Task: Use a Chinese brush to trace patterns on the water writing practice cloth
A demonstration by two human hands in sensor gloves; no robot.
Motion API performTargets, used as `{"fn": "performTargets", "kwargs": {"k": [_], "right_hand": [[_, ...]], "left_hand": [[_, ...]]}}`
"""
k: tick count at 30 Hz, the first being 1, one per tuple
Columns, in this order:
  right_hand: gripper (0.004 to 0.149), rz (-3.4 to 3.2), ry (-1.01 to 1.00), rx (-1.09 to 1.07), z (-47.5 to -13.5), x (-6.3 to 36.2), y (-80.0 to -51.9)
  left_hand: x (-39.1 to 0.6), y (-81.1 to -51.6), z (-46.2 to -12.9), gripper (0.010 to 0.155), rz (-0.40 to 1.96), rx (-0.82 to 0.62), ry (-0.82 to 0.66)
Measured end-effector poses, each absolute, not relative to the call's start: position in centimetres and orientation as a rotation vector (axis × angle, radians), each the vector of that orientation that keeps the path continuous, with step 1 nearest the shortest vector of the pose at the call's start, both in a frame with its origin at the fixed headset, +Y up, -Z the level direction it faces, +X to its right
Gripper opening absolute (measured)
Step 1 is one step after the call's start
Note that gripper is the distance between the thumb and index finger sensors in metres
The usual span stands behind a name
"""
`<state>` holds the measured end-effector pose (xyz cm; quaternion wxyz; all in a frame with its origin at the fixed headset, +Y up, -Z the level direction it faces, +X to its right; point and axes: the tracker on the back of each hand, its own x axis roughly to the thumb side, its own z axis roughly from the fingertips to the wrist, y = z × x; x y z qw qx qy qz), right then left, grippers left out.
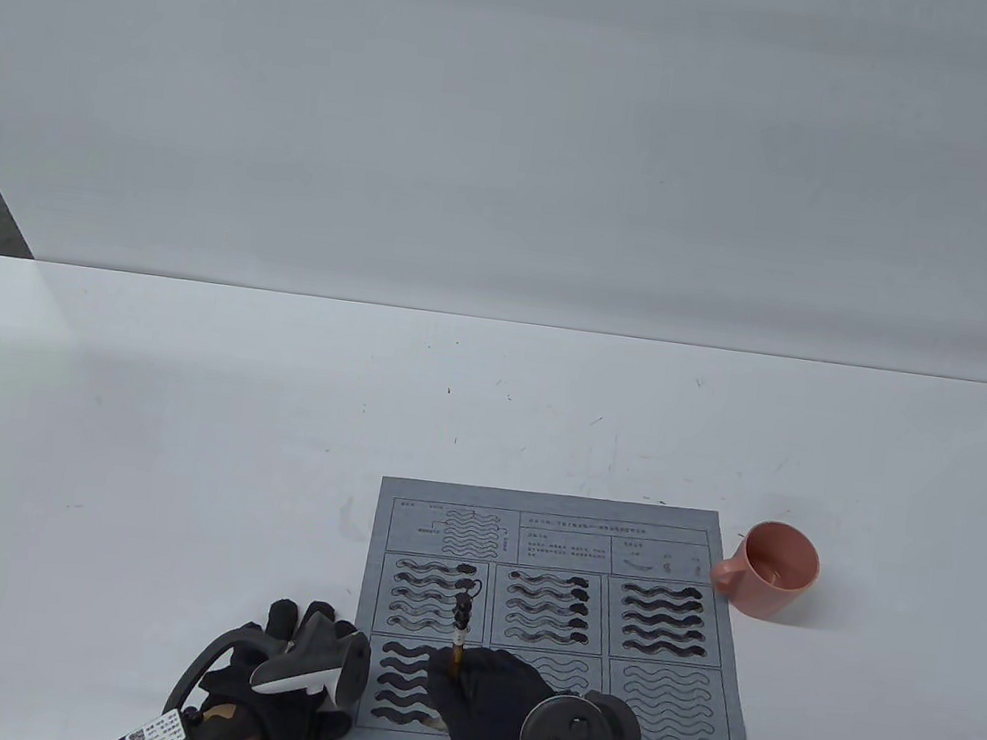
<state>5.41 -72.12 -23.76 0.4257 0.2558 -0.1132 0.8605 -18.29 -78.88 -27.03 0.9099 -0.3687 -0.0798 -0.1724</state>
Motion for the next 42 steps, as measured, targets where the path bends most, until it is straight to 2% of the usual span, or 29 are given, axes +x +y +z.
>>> {"fn": "performTargets", "kwargs": {"k": [42], "right_hand": [[0.037, 2.202, -0.331, 0.627, -23.87, 5.73, -71.77]], "left_hand": [[-18.28, -78.88, -27.03, 0.093, -0.356, -0.760, -0.165]]}}
